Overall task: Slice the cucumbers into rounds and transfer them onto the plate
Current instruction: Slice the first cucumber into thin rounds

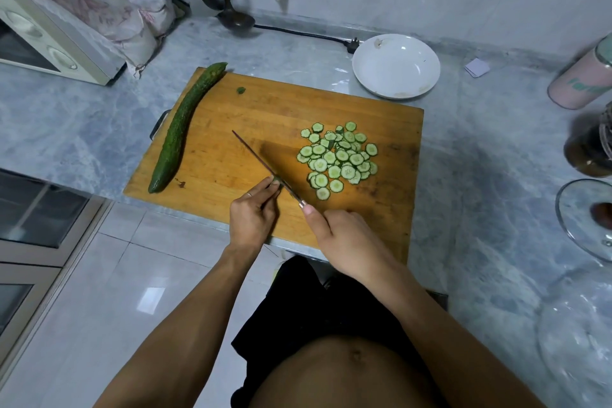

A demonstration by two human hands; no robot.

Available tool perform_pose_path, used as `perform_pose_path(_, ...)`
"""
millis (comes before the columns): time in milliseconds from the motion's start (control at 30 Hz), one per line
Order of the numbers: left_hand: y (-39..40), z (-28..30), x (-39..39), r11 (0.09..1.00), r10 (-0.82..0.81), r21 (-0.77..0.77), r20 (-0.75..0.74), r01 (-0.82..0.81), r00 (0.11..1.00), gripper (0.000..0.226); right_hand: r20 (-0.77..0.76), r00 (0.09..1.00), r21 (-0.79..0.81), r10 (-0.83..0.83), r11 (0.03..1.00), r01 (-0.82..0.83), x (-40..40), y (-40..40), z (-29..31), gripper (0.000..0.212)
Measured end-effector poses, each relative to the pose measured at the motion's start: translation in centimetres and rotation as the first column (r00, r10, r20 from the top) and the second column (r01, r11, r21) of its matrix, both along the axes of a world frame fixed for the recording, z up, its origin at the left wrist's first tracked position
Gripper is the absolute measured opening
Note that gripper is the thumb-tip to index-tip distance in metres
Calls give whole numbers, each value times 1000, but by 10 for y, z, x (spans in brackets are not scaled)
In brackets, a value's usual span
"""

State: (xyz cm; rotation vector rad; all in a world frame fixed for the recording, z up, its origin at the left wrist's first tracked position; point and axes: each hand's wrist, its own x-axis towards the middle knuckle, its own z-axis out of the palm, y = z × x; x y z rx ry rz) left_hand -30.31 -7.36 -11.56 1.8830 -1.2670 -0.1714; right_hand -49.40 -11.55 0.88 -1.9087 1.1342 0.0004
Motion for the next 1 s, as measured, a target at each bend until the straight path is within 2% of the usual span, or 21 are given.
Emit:
perform_pose_path(433, -1, 0, -3, 1000, 17, 9, -19, -17, 1000, 38, -74, 997, 3, 21, 1000, -20, -1, 4, 16, 60)
perform_pose_path(700, -3, 1, -15, 995, 102, 22, -44, -101, 994, 36, -101, 994, -12, 34, 999, -35, 2, 4, 15, 57)
perform_pose_path(1000, -7, -4, -10, 995, 87, 47, 2, -87, 996, 36, -92, 995, 16, 40, 999, -39, 10, -8, 10, 60)
